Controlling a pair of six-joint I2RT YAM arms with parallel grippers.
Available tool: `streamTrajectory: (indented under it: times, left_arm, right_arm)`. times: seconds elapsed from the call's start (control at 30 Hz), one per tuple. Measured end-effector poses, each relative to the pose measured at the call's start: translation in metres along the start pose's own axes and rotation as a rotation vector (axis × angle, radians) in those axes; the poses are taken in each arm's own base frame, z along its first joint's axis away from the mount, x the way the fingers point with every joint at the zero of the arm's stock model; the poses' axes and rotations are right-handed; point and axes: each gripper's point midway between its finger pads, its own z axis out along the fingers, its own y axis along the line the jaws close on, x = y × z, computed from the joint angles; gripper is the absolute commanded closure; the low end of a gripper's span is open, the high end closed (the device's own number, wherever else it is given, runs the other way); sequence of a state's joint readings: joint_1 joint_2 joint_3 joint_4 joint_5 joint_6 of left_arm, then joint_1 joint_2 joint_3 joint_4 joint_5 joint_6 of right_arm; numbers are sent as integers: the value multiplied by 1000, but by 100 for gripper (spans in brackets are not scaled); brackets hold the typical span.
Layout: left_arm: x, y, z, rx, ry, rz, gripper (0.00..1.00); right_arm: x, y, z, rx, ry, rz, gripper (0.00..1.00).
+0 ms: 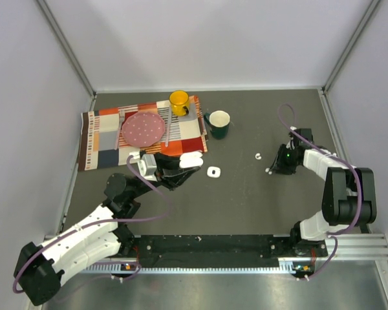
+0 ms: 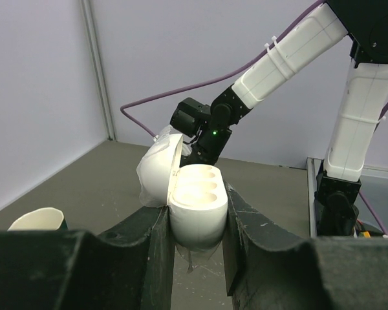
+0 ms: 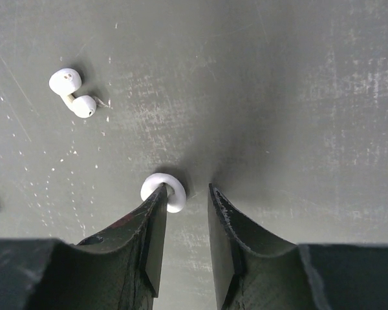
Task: Insert the wireless bluetooth earbuds into the charging case
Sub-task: Pick up the earbud from the center of the board.
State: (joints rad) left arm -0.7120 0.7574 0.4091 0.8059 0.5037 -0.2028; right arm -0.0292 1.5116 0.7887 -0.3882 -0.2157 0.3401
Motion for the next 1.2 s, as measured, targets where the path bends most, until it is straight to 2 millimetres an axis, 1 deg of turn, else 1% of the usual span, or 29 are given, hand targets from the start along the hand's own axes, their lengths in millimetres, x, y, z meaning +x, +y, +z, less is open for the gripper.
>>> streamTrajectory:
  times: [0.33, 0.57, 0.83, 0.9, 1.0, 1.2]
  left_arm:
    - [0, 0, 0, 0, 0, -4, 100]
    - [2, 0, 0, -1, 4, -7, 100]
    - [3, 1, 1, -2, 8, -10, 100]
    - [3, 1, 1, -2, 9, -10, 100]
    - [4, 1, 1, -2, 10, -11, 100]
    - [4, 1, 1, -2, 10, -15, 100]
  right_arm:
    - [-3, 6, 6, -39, -3, -4, 70]
    - [-5, 11, 8, -69, -9, -9, 78]
    - [2, 13, 8, -93, -20, 11, 88]
    - [5, 13, 6, -91, -23, 40, 90]
    - [14, 11, 3, -78, -26, 117, 91]
    - [28, 8, -3, -56, -67, 359, 90]
